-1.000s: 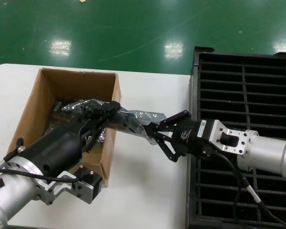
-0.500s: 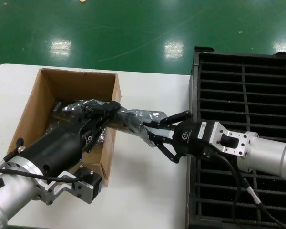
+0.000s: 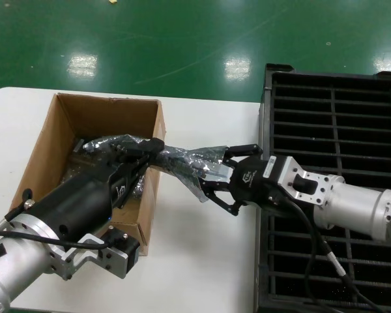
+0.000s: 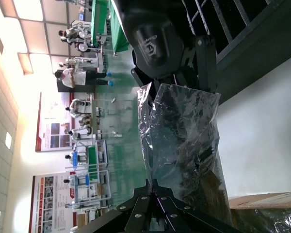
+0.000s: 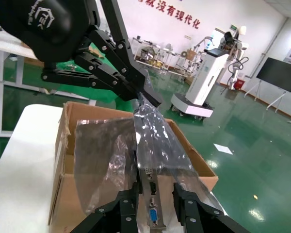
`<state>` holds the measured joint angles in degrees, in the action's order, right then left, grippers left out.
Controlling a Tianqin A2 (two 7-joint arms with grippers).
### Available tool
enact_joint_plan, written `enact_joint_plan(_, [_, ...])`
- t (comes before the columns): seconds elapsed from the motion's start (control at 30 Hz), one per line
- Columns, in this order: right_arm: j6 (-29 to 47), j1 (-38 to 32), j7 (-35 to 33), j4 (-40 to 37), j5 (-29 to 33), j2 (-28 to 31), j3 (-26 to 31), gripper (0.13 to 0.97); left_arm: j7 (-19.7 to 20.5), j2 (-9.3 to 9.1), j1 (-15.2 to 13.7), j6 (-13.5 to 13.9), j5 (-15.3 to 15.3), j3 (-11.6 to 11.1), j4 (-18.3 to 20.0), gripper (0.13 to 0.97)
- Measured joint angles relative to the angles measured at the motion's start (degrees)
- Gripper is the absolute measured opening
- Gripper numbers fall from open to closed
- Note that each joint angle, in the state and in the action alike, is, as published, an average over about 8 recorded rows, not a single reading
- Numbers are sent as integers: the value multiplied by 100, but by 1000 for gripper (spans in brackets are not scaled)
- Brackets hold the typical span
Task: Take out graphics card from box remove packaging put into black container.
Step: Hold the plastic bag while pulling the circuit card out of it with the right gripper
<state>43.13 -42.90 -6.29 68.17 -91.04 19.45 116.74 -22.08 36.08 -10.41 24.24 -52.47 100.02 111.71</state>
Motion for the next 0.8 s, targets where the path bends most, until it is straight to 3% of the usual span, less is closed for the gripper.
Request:
enact_joint_plan(0.33, [-185, -79, 88, -244, 118, -298, 83, 282, 0, 0, 0, 0, 0, 0, 0, 139])
enact_joint_plan(0.6, [-382, -87, 54, -420, 149, -486, 59, 198, 0, 0, 0, 0, 0, 0, 0, 139])
enact_joint_plan(0.8, [-495, -25, 50, -352, 148, -485, 1, 191, 0, 0, 0, 0, 0, 0, 0, 139])
